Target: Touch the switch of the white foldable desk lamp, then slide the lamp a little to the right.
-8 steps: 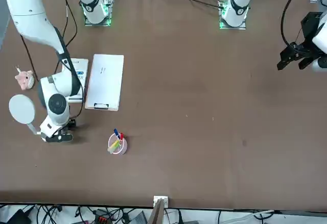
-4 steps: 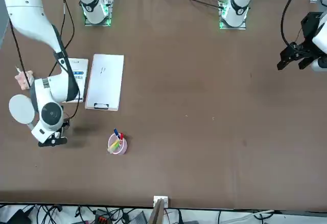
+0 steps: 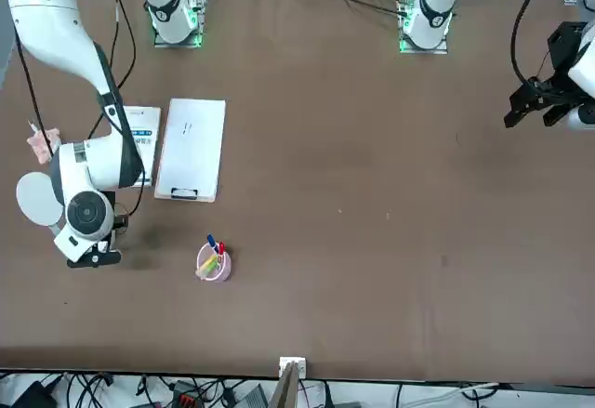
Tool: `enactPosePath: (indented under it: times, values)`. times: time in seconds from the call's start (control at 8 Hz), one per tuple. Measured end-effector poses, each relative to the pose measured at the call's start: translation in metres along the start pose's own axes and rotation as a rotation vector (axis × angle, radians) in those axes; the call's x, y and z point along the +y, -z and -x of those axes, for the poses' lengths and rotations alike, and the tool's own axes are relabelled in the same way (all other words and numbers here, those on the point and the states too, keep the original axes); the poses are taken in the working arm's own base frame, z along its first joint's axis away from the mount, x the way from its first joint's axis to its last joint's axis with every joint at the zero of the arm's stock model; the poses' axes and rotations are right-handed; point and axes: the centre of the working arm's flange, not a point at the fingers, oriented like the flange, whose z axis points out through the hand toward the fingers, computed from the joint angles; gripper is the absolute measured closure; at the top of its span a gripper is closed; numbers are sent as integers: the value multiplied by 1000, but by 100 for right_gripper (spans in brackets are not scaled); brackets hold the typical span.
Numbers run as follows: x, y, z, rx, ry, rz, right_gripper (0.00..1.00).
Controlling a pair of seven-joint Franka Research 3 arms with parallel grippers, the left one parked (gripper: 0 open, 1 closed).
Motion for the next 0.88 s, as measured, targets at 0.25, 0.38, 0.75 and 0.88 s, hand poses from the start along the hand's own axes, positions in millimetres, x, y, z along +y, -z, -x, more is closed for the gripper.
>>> enactPosePath:
  times: [0.25, 0.38, 0.75, 0.88]
  values:
    - [-16, 12, 4, -48, 59, 24, 0]
    - [-26, 29, 5, -70, 104, 36, 0]
    - [-60, 72, 9, -72, 314, 40, 0]
    - [-53, 71, 8, -74, 408, 50, 0]
